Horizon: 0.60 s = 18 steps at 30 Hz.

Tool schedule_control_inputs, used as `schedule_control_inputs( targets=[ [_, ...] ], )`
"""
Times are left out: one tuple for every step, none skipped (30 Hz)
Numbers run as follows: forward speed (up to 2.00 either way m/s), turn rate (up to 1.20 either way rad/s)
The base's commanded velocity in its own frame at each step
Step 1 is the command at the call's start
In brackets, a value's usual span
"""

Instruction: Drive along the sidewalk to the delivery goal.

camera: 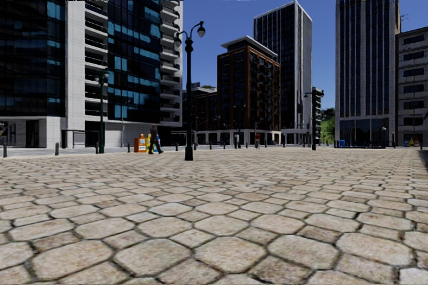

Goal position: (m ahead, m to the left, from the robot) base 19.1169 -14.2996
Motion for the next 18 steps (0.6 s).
schedule_control_inputs(
  targets=[
    [2.00, -0.75],
    [2.00, -0.75],
    [2.00, -0.75],
    [2.00, -0.75],
    [2.00, -0.75],
    [2.00, -0.75],
    [2.00, -0.75],
    [2.00, -0.75],
    [2.00, -0.75],
    [2.00, -0.75],
    [2.00, -0.75],
    [2.00, -0.75],
    [2.00, -0.75],
    [2.00, -0.75],
    [2.00, -0.75],
    [2.00, -0.75],
    [2.00, -0.75],
    [2.00, -0.75]
  ],
)
